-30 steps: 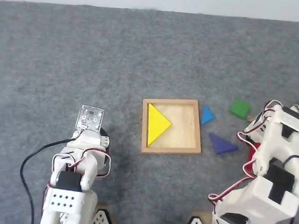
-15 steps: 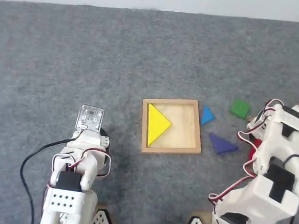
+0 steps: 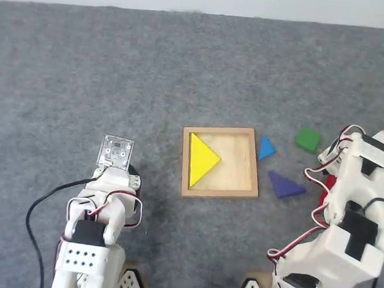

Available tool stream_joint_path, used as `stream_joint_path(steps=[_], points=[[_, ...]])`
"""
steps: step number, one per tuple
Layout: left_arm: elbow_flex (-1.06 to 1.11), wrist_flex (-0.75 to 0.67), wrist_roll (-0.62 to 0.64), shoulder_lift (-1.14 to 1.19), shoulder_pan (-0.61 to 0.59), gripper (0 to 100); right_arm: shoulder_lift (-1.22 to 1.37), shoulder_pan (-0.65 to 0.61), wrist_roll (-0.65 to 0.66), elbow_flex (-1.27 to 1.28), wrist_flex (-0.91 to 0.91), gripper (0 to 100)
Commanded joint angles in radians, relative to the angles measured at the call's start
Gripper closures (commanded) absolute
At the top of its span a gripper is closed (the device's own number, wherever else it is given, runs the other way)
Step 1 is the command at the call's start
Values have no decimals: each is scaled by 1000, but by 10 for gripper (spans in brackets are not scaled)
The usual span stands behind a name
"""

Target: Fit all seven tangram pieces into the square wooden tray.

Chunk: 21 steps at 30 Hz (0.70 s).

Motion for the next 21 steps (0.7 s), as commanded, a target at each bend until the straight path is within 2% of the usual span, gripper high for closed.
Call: stream_joint_path(steps=[1, 12, 21], points=[[-19, 0, 5, -12, -3, 986, -13, -10, -48, -48, -18, 631], [-19, 0, 5, -12, -3, 986, 45, -7, -61, -52, -18, 647], [-19, 0, 5, -12, -3, 986, 159, 42, -60, -152, 56, 648]])
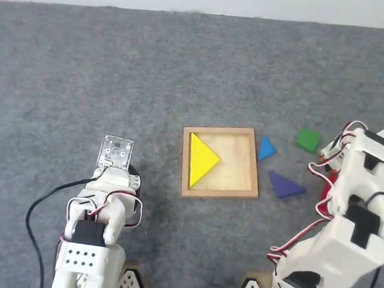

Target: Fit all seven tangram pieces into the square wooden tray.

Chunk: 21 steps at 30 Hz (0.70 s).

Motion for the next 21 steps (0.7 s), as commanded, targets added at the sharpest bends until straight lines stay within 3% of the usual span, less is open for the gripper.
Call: stream_joint_path(steps=[1, 17, 21], points=[[-19, 0, 5, -12, -3, 986, 38, 22, -8, -35, 42, 648], [-19, 0, 5, -12, -3, 986, 48, -8, 41, -31, 127, 649], [-19, 0, 5, -12, -3, 986, 48, -10, 46, -31, 124, 741]])
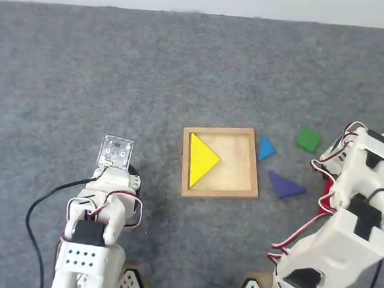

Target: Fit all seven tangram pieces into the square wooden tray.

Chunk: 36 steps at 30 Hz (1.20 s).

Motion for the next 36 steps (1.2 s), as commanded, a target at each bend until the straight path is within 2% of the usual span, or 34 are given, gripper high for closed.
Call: stream_joint_path(steps=[1, 3, 7, 14, 20, 22, 29, 36], points=[[-19, 0, 5, -12, -3, 986, 4, -16, 20, 0, 21, 775], [-19, 0, 5, -12, -3, 986, 2, -16, 20, 0, 21, 821], [-19, 0, 5, -12, -3, 986, -2, -18, 37, -3, 19, 833], [-19, 0, 5, -12, -3, 986, -7, -85, 209, -49, 48, 834], [-19, 0, 5, -12, -3, 986, -7, -150, 457, -161, 174, 834], [-19, 0, 5, -12, -3, 986, -7, -173, 494, -209, 219, 834], [-19, 0, 5, -12, -3, 986, -10, -334, 555, -368, 383, 834], [-19, 0, 5, -12, -3, 986, -182, -535, 600, -362, 415, 834]])
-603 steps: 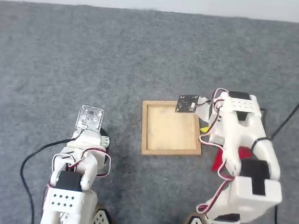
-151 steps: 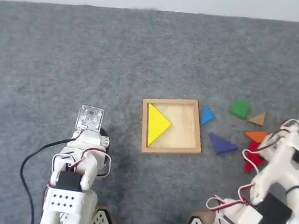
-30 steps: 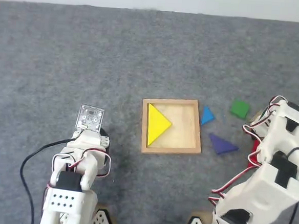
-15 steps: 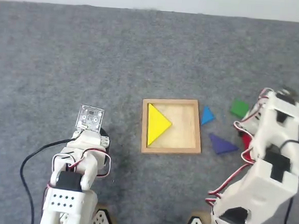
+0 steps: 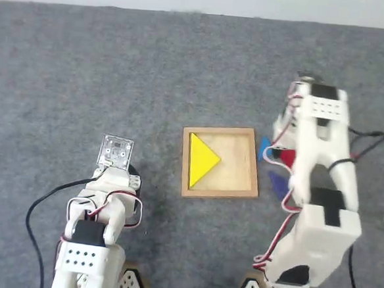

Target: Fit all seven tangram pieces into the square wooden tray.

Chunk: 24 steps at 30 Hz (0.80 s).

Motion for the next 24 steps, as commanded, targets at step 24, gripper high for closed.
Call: stream_joint_path(steps=[24], points=[[-19, 0, 5, -12, -3, 986, 33, -506, 534, -37, -120, 834]])
